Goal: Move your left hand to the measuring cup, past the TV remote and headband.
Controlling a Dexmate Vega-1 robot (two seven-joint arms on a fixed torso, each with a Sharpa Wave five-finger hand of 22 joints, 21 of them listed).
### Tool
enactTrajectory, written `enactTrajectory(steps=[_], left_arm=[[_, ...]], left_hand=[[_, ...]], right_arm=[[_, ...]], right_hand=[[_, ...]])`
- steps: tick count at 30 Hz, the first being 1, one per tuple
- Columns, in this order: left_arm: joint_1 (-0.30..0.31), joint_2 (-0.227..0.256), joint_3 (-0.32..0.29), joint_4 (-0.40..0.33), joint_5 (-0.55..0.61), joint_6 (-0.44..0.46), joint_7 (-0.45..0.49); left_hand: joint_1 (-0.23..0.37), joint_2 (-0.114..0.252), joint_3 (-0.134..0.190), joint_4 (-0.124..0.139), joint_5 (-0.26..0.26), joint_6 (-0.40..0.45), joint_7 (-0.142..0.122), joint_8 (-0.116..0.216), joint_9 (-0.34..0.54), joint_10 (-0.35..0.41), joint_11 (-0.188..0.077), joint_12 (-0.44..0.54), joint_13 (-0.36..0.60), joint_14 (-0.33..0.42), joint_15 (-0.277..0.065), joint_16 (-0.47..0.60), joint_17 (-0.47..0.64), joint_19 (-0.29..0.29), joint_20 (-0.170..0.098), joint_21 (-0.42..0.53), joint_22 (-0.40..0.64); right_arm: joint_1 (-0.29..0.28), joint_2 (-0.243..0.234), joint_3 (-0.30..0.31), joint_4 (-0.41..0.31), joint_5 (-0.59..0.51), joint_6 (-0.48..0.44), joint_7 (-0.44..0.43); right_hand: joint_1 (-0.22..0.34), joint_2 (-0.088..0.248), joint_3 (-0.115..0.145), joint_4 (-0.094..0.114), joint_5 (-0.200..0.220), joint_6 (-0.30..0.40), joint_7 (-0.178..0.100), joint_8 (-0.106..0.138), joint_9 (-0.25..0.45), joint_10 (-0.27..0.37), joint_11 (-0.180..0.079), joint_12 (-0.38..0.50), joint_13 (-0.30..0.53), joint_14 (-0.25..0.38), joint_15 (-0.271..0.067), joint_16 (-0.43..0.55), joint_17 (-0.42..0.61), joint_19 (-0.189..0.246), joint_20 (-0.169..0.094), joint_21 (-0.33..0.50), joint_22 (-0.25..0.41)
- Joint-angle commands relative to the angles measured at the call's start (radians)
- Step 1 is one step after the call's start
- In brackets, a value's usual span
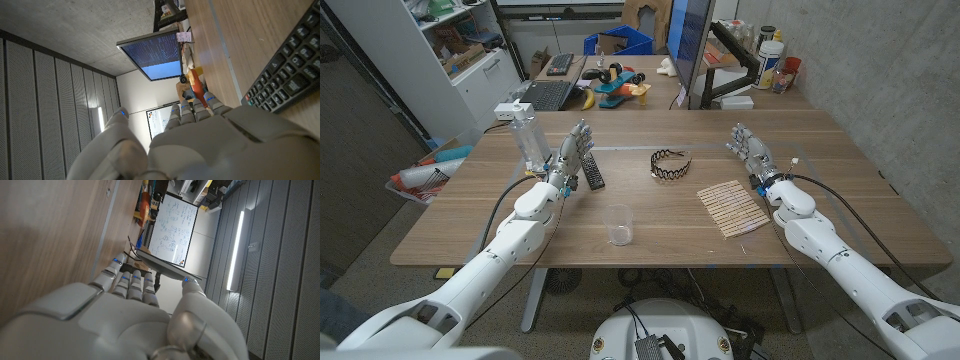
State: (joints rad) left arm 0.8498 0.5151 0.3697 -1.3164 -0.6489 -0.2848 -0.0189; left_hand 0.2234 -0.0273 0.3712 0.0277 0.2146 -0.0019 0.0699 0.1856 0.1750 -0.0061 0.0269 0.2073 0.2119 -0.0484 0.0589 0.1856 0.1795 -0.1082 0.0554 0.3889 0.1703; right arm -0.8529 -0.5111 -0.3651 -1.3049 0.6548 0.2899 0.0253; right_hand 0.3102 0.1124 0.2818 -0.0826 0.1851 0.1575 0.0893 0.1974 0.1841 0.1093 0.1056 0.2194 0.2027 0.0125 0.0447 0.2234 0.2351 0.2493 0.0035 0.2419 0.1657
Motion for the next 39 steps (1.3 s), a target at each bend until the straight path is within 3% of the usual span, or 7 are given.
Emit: enactTrajectory(steps=[1, 18, 39], left_arm=[[0.013, 0.006, -0.001, -0.02, 0.006, 0.007, 0.015], [0.035, 0.019, -0.002, -0.06, 0.026, 0.012, 0.048], [0.096, 0.087, -0.011, -0.167, 0.127, 0.003, 0.13]], left_hand=[[0.01, 0.003, 0.005, -0.001, 0.003, 0.003, 0.007, 0.004, 0.003, 0.004, 0.01, 0.005, 0.004, -0.002, 0.009, 0.005, 0.003, -0.014, 0.0, -0.002, 0.003], [0.01, 0.007, 0.004, -0.003, -0.002, 0.006, 0.006, 0.004, 0.003, 0.005, 0.01, 0.005, 0.0, -0.003, 0.009, 0.005, 0.003, -0.04, -0.002, -0.022, 0.004], [0.012, 0.015, 0.004, -0.007, -0.006, 0.014, 0.005, 0.006, 0.004, 0.009, 0.008, 0.008, -0.003, 0.002, 0.009, 0.007, 0.003, -0.038, 0.003, -0.034, 0.004]], right_arm=[[-0.011, 0.001, 0.006, -0.005, 0.01, 0.007, 0.0], [-0.018, -0.003, 0.009, -0.012, 0.013, 0.012, 0.004], [-0.013, 0.0, 0.004, -0.023, 0.006, 0.015, 0.003]], right_hand=[[0.01, 0.004, 0.006, -0.001, 0.004, 0.008, 0.0, 0.006, 0.004, 0.002, 0.009, 0.005, 0.004, -0.001, 0.008, 0.005, 0.001, 0.007, -0.001, 0.004, 0.005], [0.01, 0.006, 0.004, -0.002, 0.003, 0.011, -0.001, 0.005, 0.004, 0.004, 0.011, 0.003, 0.002, 0.0, 0.008, 0.004, 0.0, 0.009, 0.0, -0.001, 0.005], [0.009, 0.008, 0.002, -0.003, 0.003, 0.015, -0.001, 0.005, 0.004, 0.011, 0.011, 0.003, 0.001, 0.006, 0.008, 0.006, -0.002, 0.013, 0.001, -0.006, 0.005]])
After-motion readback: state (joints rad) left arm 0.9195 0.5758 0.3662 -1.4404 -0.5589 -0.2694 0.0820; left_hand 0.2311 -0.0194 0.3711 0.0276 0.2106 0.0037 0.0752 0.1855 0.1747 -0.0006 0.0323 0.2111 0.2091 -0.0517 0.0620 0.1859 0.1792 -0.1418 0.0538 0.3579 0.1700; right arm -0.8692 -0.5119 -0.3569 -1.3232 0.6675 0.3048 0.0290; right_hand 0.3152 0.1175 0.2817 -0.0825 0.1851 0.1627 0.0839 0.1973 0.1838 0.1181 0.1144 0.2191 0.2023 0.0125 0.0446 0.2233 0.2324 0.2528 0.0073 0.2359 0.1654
